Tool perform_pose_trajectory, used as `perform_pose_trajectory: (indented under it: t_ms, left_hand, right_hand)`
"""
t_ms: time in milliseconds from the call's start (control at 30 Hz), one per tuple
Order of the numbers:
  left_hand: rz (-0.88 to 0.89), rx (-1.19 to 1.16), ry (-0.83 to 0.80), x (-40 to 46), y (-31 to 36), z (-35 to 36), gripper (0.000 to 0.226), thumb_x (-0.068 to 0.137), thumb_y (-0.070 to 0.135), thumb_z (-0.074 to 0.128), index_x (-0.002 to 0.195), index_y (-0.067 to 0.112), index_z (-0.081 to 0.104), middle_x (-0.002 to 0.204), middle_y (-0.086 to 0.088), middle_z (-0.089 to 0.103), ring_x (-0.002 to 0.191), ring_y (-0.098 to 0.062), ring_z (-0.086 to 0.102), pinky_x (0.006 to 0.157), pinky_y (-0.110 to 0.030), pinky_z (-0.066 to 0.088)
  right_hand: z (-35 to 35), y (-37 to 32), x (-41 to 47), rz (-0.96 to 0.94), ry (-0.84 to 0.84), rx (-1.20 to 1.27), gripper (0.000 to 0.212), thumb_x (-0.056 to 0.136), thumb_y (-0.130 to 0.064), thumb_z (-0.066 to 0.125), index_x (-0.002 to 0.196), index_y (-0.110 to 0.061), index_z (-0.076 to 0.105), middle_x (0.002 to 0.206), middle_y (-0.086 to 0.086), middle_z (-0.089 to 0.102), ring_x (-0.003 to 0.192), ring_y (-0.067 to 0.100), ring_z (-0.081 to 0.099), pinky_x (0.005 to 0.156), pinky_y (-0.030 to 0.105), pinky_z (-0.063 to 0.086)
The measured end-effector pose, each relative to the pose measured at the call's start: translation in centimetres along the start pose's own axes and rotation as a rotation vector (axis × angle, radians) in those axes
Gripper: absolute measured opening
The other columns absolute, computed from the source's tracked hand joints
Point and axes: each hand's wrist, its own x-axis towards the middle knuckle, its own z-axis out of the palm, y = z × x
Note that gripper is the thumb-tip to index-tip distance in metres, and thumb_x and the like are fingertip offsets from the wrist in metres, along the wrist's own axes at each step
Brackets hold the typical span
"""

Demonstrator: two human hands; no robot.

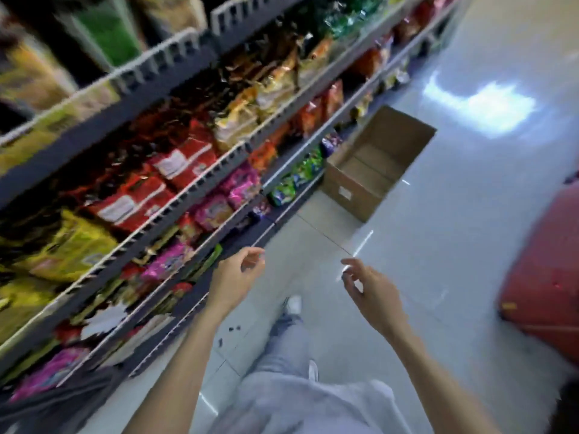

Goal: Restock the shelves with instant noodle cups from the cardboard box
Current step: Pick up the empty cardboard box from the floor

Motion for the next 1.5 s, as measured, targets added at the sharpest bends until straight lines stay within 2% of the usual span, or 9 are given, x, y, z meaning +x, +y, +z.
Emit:
perform_pose_trajectory:
  t_ms: [200,400,633,767,933,1100,1200,1300,1500]
  left_hand:
    - [-0.185,0.099,-0.144,13.6,4.3,10.1,0.020,0.085,0.026,0.065,0.102,0.016,0.068,0.098,-0.003,0.072,0.094,-0.019,0.065,0.081,-0.030,0.047]
    - [-0.383,-0.096,-0.318,29.9,11.7,18.7,0.016,0.083,0.028,0.059,0.095,0.018,0.066,0.093,0.000,0.072,0.083,-0.017,0.067,0.070,-0.027,0.044]
    - [-0.450,-0.052,-0.296,47.0,16.7,28.8,0.026,0.062,0.046,0.051,0.083,0.033,0.057,0.090,0.002,0.071,0.092,-0.024,0.066,0.088,-0.039,0.051]
    - [-0.458,0.220,-0.326,53.7,14.9,36.0,0.033,0.083,0.052,0.051,0.108,0.032,0.056,0.101,0.003,0.065,0.096,-0.023,0.059,0.084,-0.029,0.044]
    - [-0.589,0.396,-0.367,59.8,9.0,45.3,0.054,0.091,0.055,0.042,0.133,0.020,0.046,0.127,-0.008,0.057,0.118,-0.030,0.051,0.090,-0.035,0.038]
    - [-0.904,-0.033,-0.267,63.8,4.5,53.0,0.078,0.087,0.054,0.054,0.146,0.011,0.027,0.144,-0.011,0.041,0.125,-0.031,0.047,0.099,-0.039,0.044]
    - [-1.017,-0.337,-0.102,65.0,3.4,56.4,0.072,0.087,0.037,0.063,0.142,0.010,0.026,0.137,-0.010,0.044,0.110,-0.029,0.056,0.072,-0.031,0.054]
    - [-1.009,-0.282,-0.009,64.9,2.9,57.8,0.043,0.092,0.016,0.057,0.129,0.006,0.038,0.127,-0.013,0.050,0.094,-0.027,0.056,0.055,-0.022,0.050]
    - [-0.982,-0.294,0.062,63.6,6.0,55.6,0.047,0.090,0.007,0.050,0.136,0.008,0.038,0.103,-0.006,0.056,0.072,-0.022,0.058,0.049,-0.018,0.049]
  right_hand:
    - [-2.6,10.0,8.7,0.301,-0.052,-0.110,0.028,0.091,-0.020,0.056,0.119,-0.018,0.060,0.114,0.003,0.065,0.098,0.024,0.064,0.073,0.027,0.043]
    - [-6.3,18.3,21.9,0.524,-0.124,-0.042,0.032,0.093,-0.024,0.054,0.124,-0.017,0.056,0.119,0.003,0.063,0.103,0.021,0.062,0.082,0.032,0.047]
    - [-7.9,29.7,38.9,0.729,-0.081,0.128,0.035,0.093,-0.025,0.055,0.125,-0.012,0.055,0.118,0.007,0.065,0.105,0.023,0.062,0.089,0.035,0.046]
    - [-4.0,38.5,47.0,0.761,-0.074,0.142,0.041,0.093,-0.027,0.053,0.129,-0.006,0.053,0.126,0.013,0.061,0.115,0.028,0.057,0.096,0.037,0.042]
    - [2.9,49.2,53.5,0.803,-0.132,0.126,0.050,0.093,-0.027,0.056,0.136,-0.003,0.044,0.136,0.016,0.051,0.124,0.030,0.048,0.098,0.037,0.037]
    - [8.1,56.9,57.5,0.973,-0.187,0.225,0.075,0.093,-0.028,0.058,0.146,0.003,0.016,0.149,0.021,0.033,0.137,0.034,0.032,0.108,0.036,0.025]
    - [10.5,60.4,59.4,1.086,-0.165,0.398,0.081,0.091,-0.030,0.058,0.150,-0.011,0.008,0.140,0.016,0.043,0.119,0.039,0.051,0.103,0.050,0.041]
    - [11.2,62.0,59.9,1.123,-0.208,0.456,0.055,0.092,-0.013,0.046,0.141,-0.018,0.022,0.111,0.008,0.054,0.071,0.023,0.061,0.078,0.051,0.057]
    - [8.3,60.9,59.9,1.083,-0.173,0.467,0.056,0.083,-0.003,0.036,0.131,-0.031,0.033,0.102,0.013,0.065,0.058,0.024,0.068,0.067,0.046,0.060]
